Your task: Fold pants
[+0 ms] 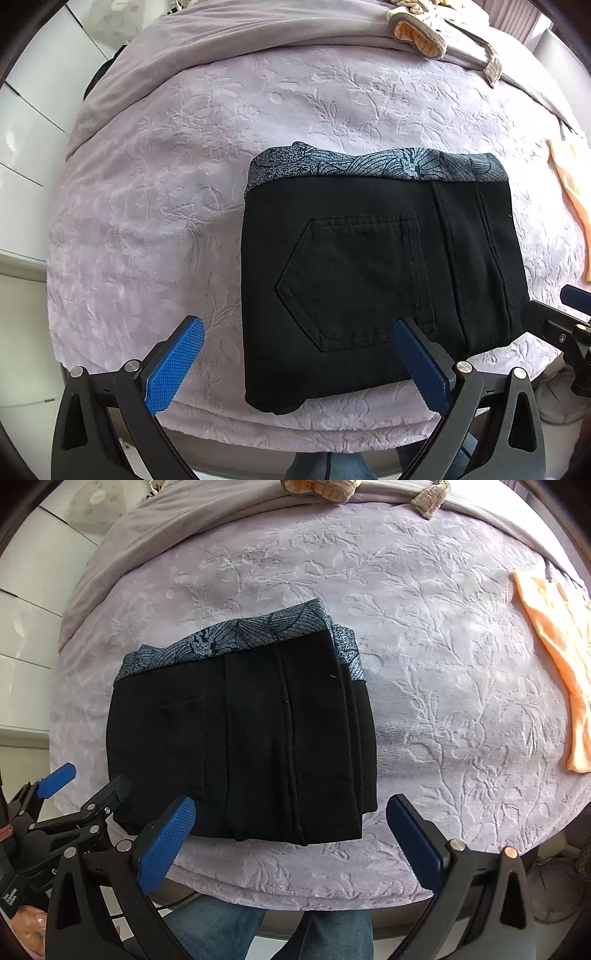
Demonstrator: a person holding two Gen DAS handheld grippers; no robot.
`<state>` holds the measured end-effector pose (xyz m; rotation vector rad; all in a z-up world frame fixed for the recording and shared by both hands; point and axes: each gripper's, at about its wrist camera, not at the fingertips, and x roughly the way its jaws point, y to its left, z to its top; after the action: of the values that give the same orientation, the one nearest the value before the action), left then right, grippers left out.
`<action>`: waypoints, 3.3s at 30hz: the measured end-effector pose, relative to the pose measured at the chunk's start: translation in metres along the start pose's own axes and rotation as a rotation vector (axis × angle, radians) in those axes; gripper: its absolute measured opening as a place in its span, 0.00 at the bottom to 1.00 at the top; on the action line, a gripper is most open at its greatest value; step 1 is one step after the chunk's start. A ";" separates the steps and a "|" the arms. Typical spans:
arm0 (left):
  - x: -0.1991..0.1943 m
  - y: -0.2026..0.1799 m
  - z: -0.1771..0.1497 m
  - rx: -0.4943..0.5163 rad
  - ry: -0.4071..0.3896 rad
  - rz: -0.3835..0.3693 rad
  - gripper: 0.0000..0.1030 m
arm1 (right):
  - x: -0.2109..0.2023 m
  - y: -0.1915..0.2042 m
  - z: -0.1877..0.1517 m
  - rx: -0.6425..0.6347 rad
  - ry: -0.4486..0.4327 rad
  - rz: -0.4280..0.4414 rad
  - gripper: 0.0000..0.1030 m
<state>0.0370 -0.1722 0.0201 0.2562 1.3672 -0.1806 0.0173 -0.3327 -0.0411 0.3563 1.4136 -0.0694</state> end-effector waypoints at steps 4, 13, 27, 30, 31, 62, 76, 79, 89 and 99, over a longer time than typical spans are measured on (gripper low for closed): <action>0.000 0.000 0.000 0.003 0.002 -0.003 1.00 | 0.000 0.000 0.000 0.001 0.000 -0.014 1.00; 0.002 -0.003 0.002 0.009 0.006 -0.001 1.00 | 0.002 0.000 0.002 -0.004 0.002 -0.026 1.00; 0.003 -0.004 0.003 0.007 0.012 -0.003 1.00 | 0.005 0.002 0.005 -0.012 0.002 -0.030 1.00; 0.003 -0.004 0.003 0.008 0.014 -0.003 1.00 | 0.005 0.002 0.005 -0.012 0.002 -0.030 1.00; 0.003 -0.004 0.003 0.008 0.014 -0.003 1.00 | 0.005 0.002 0.005 -0.013 0.003 -0.030 1.00; 0.004 -0.002 0.002 0.009 0.018 -0.002 1.00 | 0.007 0.003 0.005 -0.019 0.004 -0.033 1.00; 0.003 -0.006 0.002 0.022 0.017 -0.009 1.00 | 0.007 0.002 0.005 -0.017 0.003 -0.033 1.00; 0.004 -0.006 0.003 0.023 0.021 -0.012 1.00 | 0.007 0.002 0.005 -0.018 0.003 -0.033 1.00; 0.006 -0.006 0.003 0.028 0.027 -0.014 1.00 | 0.007 0.003 0.005 -0.017 0.003 -0.032 1.00; 0.007 -0.006 0.002 0.027 0.031 -0.018 1.00 | 0.009 0.004 0.006 -0.020 0.007 -0.033 1.00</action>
<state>0.0388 -0.1780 0.0137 0.2702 1.3985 -0.2107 0.0255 -0.3295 -0.0482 0.3169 1.4268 -0.0809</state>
